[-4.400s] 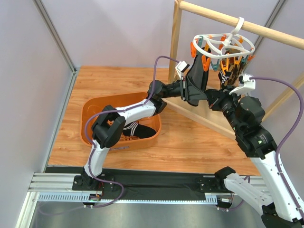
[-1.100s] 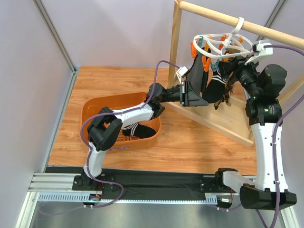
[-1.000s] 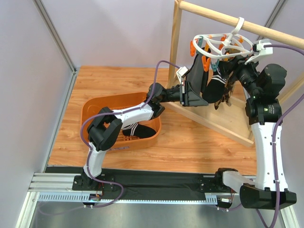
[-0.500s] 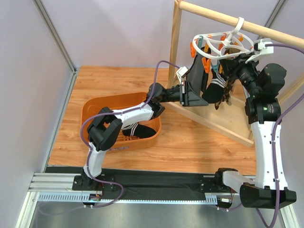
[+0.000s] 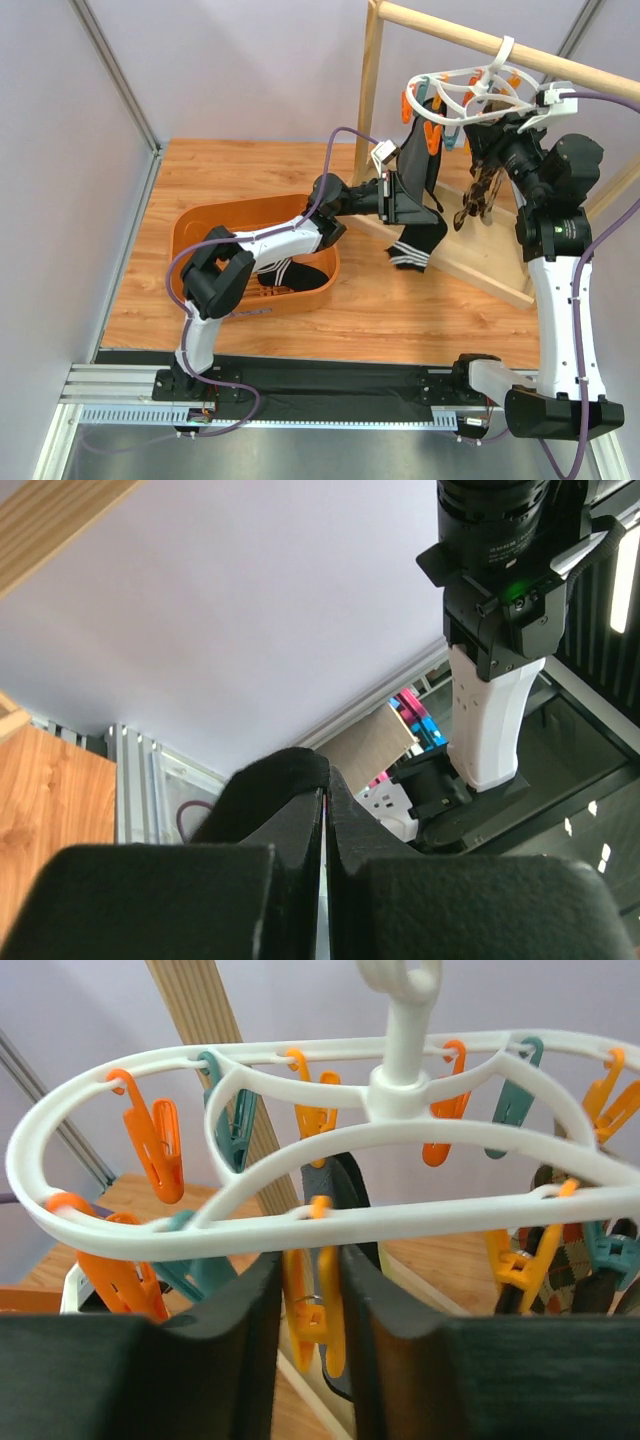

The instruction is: Remove the socks clipped to the hanger

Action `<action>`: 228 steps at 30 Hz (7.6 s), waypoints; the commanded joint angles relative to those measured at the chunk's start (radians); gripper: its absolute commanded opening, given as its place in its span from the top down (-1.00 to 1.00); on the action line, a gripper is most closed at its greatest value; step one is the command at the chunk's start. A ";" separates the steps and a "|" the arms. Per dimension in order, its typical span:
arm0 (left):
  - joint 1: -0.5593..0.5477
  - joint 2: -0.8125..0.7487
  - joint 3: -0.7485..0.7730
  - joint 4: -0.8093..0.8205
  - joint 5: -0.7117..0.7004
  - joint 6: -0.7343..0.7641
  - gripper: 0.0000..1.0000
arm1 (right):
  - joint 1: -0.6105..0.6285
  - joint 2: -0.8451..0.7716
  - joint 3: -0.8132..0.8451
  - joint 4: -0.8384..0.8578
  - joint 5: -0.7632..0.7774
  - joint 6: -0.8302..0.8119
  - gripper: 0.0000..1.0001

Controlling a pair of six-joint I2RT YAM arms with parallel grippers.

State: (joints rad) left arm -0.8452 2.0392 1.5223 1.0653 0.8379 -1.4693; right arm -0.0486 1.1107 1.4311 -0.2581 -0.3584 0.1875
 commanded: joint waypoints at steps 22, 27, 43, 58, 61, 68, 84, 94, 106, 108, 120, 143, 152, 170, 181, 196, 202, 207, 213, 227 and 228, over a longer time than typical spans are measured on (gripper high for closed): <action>0.296 -0.810 -0.201 -1.712 -0.602 0.992 1.00 | -0.002 -0.330 -0.274 -0.271 0.286 0.165 -0.40; 0.353 -0.847 -0.326 -1.736 -0.648 0.971 0.89 | -0.002 -0.327 -0.328 -0.248 0.435 0.158 -0.42; 0.353 -0.935 -0.255 -1.734 -0.615 1.030 -0.99 | -0.002 -0.143 -0.445 -0.069 0.565 0.087 -0.43; 0.353 -0.933 -0.304 -1.529 -0.329 0.989 -0.72 | 0.001 0.009 -0.581 0.213 0.453 0.214 -0.08; 0.353 -0.912 -0.300 -1.522 -0.300 0.983 -0.69 | 0.007 -0.002 -0.650 0.292 0.446 0.231 -0.14; 0.353 -0.912 -0.318 -1.484 -0.281 0.971 -0.67 | 0.009 0.077 -0.670 0.348 0.489 0.198 -0.10; 0.218 -0.838 -0.304 -1.360 -0.273 0.940 -0.54 | 0.082 -0.248 -0.580 -0.067 0.263 0.286 0.99; 0.101 -0.680 -0.246 -1.075 -0.200 0.837 -0.55 | 0.084 -0.413 -0.537 -0.162 -0.032 0.398 0.99; -0.028 -0.492 -0.131 -0.875 -0.160 0.764 -0.68 | 0.084 -0.519 -0.566 -0.113 -0.174 0.484 0.99; -0.040 -0.447 -0.100 -0.857 -0.149 0.754 -0.68 | 0.085 -0.531 -0.572 -0.113 -0.174 0.487 0.99; -0.083 -0.295 0.028 -0.818 -0.123 0.716 -0.45 | 0.084 -0.565 -0.555 -0.136 -0.159 0.494 0.99; -0.135 -0.281 0.150 -1.108 -0.321 0.942 1.00 | 0.085 -0.244 0.046 -0.701 0.524 0.293 -0.15; -0.137 -0.324 0.124 -1.139 -0.332 0.972 1.00 | 0.064 -0.005 0.278 -0.622 0.461 0.116 -0.05; -0.137 -0.353 0.095 -1.108 -0.310 0.946 1.00 | -0.031 0.084 0.311 -0.457 0.374 0.032 -0.08; -0.137 -0.355 0.091 -1.097 -0.303 0.931 1.00 | -0.034 0.077 0.259 -0.351 0.303 0.027 -0.10; -0.137 -0.361 0.088 -1.087 -0.290 0.922 1.00 | -0.033 0.107 0.229 -0.277 0.309 0.023 0.01; -0.137 -0.366 0.088 -1.090 -0.290 0.920 1.00 | -0.033 0.123 0.230 -0.274 0.314 0.021 0.03; -0.138 -0.363 0.091 -1.085 -0.290 0.916 1.00 | -0.030 0.120 0.224 -0.248 0.308 0.035 0.12; -0.138 -0.356 0.093 -1.082 -0.286 0.909 1.00 | -0.028 0.115 0.219 -0.242 0.325 0.030 0.52; -0.137 -0.401 0.136 -1.279 -0.416 0.983 1.00 | -0.028 0.103 0.219 -0.273 0.315 0.046 0.74; -0.135 -0.408 0.174 -1.327 -0.446 1.019 1.00 | -0.028 0.101 0.221 -0.277 0.315 0.050 0.71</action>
State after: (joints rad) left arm -0.9802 1.7126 1.6138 -0.1371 0.4805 -0.5274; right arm -0.0772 1.2327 1.6493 -0.5598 -0.0391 0.2218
